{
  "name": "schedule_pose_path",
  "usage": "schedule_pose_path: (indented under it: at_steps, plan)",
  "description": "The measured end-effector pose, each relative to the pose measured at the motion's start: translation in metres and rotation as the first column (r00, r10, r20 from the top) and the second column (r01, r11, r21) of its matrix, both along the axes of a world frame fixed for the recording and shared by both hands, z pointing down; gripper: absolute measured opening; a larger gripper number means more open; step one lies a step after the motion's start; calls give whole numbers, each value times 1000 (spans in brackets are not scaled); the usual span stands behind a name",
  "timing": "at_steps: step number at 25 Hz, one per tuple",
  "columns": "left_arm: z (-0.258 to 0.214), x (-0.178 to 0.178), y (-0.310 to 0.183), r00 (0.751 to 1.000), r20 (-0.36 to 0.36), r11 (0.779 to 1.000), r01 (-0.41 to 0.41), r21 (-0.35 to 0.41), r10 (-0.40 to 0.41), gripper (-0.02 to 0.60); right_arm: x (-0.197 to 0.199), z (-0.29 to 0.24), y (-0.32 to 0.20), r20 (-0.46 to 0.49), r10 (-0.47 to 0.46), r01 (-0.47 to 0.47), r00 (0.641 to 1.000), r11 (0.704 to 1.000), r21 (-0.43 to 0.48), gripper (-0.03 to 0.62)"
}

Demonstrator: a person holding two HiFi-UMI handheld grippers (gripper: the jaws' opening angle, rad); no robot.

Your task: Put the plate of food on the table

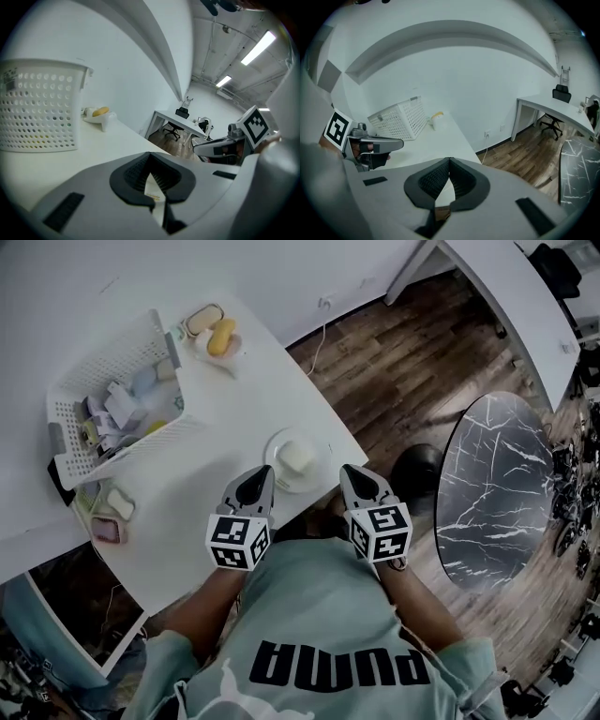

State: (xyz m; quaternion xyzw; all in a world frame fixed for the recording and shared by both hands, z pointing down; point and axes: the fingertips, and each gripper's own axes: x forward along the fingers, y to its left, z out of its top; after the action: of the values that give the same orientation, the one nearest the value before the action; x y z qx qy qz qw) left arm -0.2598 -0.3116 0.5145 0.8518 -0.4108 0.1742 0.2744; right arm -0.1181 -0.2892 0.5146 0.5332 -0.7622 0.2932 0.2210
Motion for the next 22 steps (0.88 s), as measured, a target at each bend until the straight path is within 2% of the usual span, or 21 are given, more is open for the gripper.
schedule_pose_path:
  at_steps: [4,8,11,22]
  plan:
    - [24,-7,-2,999,3,994,36,-101,-36,6,-1,22,-5,50,-12,15,999,997,-71,8]
    - [42,-14,-3,998,-5,983,67,-172,-69,6,-5,41,-5,100,-36,49,994,990,-131,8]
    - [52,-14,-4,997,-13,972,72,-225,-77,30,-4,52,-5,112,-51,69,992,984,-163,9]
    - [85,-17,-12,994,-29,922,88,-378,-107,78,-6,74,-13,238,38,34,970,957,-290,33]
